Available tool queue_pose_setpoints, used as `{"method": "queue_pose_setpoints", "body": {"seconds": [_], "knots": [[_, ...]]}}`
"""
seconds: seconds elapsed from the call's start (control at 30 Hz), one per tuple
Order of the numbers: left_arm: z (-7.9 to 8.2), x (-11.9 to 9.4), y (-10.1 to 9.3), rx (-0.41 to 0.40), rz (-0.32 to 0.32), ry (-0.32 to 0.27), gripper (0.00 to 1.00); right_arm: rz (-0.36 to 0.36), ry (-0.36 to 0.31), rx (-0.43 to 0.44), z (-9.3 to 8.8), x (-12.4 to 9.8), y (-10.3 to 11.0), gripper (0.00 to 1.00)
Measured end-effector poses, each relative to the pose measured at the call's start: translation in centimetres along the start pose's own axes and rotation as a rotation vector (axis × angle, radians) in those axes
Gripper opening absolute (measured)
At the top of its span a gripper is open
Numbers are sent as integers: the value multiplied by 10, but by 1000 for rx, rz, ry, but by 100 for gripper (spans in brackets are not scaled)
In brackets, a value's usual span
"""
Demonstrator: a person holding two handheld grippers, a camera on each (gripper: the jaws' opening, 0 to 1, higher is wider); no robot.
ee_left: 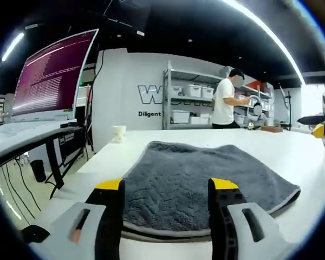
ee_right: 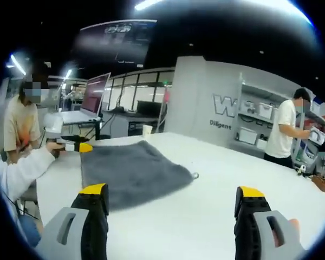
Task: Open the folded towel by lifting each exposed corner and separating the folded layers until the towel lies flat within the target outline without major curled edges
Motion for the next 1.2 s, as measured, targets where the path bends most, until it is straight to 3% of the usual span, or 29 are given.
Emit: {"method": "queue_pose_setpoints", "body": {"seconds": [0.17, 0.47, 0.63, 0.73, 0.93, 1.0, 1.07, 1.13, 1.2], "knots": [[-1, 1, -9, -10, -55, -2, 79, 79, 68, -2, -4, 21, 4, 99], [3, 4, -24, -41, -145, -42, 97, 116, 175, -36, -15, 86, -1, 99], [5, 4, -33, -40, -183, -56, 99, 101, 232, -76, -23, 125, 0, 99], [6, 5, -37, -37, -204, -59, 100, 110, 227, -67, -24, 148, 1, 98], [8, 4, -39, -36, -219, -64, 100, 160, 287, 74, -38, 189, 8, 90], [9, 4, -40, -32, -218, -68, 99, 218, 320, 226, -45, 195, 17, 88], [9, 4, -41, -33, -224, -69, 99, 220, 276, 334, -42, 201, 16, 87], [10, 4, -42, -35, -234, -74, 99, 236, 242, 421, -39, 207, 12, 79], [10, 5, -43, -35, -237, -73, 99, 214, 231, 434, -42, 212, 5, 71]]}}
Point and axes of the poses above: the point that each gripper's makers call its tool centre point, and the gripper's own axes: x roughly forward along the fingers, y roughly to its left, z roughly out of its top, the point moved 4 cm from there along -x, roughly backward along the fingers, and after that the axes turned 14 degrees about -z, right-handed, at the moved point
